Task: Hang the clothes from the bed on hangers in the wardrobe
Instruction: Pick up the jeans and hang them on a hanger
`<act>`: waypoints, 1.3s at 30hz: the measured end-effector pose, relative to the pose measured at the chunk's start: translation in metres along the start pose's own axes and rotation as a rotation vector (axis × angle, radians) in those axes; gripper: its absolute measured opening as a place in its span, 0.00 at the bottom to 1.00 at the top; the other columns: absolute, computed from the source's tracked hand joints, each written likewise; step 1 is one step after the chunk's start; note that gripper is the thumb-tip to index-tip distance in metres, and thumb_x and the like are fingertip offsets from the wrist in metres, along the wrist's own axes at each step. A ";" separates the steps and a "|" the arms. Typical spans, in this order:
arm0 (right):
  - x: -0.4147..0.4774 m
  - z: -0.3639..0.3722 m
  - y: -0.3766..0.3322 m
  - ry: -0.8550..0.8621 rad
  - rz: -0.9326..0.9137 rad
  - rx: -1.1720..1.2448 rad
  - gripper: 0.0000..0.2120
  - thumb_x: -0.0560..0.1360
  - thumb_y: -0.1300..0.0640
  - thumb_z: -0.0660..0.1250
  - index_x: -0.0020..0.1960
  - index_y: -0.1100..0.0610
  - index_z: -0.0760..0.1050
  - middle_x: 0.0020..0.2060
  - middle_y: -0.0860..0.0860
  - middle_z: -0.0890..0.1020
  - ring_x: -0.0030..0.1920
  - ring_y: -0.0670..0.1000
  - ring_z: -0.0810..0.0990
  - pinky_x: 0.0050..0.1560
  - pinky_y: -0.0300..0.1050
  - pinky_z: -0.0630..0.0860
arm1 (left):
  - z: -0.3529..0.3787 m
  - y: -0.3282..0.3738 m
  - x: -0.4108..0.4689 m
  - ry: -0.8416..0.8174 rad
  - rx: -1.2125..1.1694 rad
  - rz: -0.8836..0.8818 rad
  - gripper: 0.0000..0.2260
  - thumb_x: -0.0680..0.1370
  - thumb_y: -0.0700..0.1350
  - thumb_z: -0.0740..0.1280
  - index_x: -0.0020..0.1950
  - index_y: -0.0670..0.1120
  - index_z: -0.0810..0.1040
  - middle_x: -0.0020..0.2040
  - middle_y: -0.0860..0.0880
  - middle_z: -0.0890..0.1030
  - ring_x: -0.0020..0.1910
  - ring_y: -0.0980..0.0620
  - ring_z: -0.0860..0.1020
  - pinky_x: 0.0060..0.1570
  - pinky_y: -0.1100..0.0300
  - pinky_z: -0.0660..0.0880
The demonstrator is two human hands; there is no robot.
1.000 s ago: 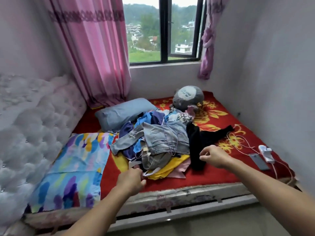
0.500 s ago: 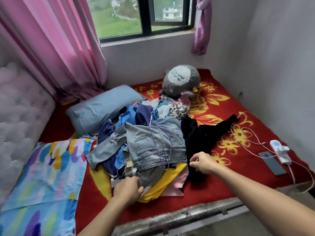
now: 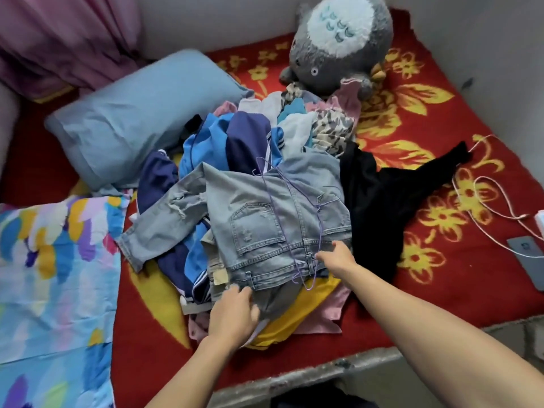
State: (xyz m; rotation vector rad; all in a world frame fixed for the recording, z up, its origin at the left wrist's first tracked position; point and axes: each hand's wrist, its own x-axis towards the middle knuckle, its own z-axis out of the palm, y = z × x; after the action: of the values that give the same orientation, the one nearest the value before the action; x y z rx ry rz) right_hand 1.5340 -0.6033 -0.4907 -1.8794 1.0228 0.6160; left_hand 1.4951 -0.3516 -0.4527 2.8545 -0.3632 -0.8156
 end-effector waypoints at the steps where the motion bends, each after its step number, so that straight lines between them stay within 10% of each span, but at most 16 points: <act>1: 0.010 0.011 -0.001 -0.033 0.076 0.078 0.31 0.73 0.54 0.71 0.72 0.59 0.63 0.64 0.59 0.74 0.60 0.58 0.75 0.55 0.48 0.74 | 0.004 -0.003 0.011 -0.003 0.016 -0.001 0.11 0.78 0.52 0.58 0.56 0.48 0.72 0.55 0.48 0.72 0.55 0.46 0.73 0.49 0.53 0.71; 6: 0.029 0.037 -0.013 0.008 0.155 0.553 0.07 0.79 0.59 0.62 0.42 0.56 0.69 0.31 0.54 0.71 0.22 0.50 0.72 0.25 0.42 0.71 | 0.004 0.001 0.048 -0.027 0.150 0.057 0.12 0.78 0.50 0.59 0.59 0.47 0.70 0.57 0.46 0.72 0.57 0.44 0.72 0.52 0.52 0.69; 12: 0.044 -0.065 -0.039 0.462 -0.351 0.362 0.12 0.80 0.55 0.62 0.45 0.57 0.82 0.31 0.45 0.78 0.33 0.43 0.72 0.39 0.44 0.68 | -0.004 0.033 0.081 0.032 0.249 0.204 0.15 0.64 0.45 0.73 0.49 0.46 0.77 0.48 0.44 0.76 0.46 0.42 0.76 0.39 0.51 0.73; 18: 0.103 -0.162 0.015 0.654 -0.202 0.256 0.15 0.80 0.53 0.58 0.52 0.59 0.81 0.34 0.52 0.78 0.38 0.53 0.75 0.44 0.48 0.70 | 0.026 0.059 0.114 -0.004 0.354 0.129 0.40 0.67 0.50 0.74 0.76 0.48 0.60 0.74 0.36 0.61 0.72 0.34 0.62 0.61 0.40 0.66; 26: 0.128 -0.124 0.081 0.446 -0.170 -0.400 0.32 0.74 0.53 0.66 0.75 0.56 0.61 0.71 0.59 0.67 0.70 0.61 0.64 0.66 0.57 0.64 | 0.060 0.046 0.136 0.134 0.341 0.156 0.28 0.65 0.42 0.71 0.66 0.47 0.74 0.63 0.38 0.77 0.59 0.37 0.77 0.47 0.45 0.74; 33: 0.045 -0.031 0.044 -0.062 -0.768 -0.828 0.42 0.69 0.41 0.68 0.77 0.49 0.55 0.75 0.54 0.59 0.76 0.56 0.56 0.69 0.55 0.62 | 0.006 0.064 0.093 0.203 -0.163 -0.066 0.06 0.68 0.37 0.64 0.43 0.43 0.75 0.40 0.45 0.78 0.41 0.41 0.76 0.34 0.52 0.68; 39: 0.019 -0.028 0.011 0.142 -0.811 -0.733 0.38 0.61 0.57 0.72 0.71 0.54 0.68 0.65 0.54 0.74 0.63 0.59 0.74 0.57 0.56 0.73 | -0.062 0.094 0.023 0.349 -0.333 0.006 0.10 0.67 0.37 0.59 0.44 0.42 0.76 0.36 0.46 0.78 0.36 0.46 0.75 0.34 0.55 0.64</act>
State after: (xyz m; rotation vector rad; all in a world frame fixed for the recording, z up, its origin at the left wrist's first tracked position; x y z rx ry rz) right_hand 1.5356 -0.6388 -0.4961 -2.7525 0.0076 0.3777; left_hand 1.5297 -0.4435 -0.3927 2.6074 -0.1701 -0.3245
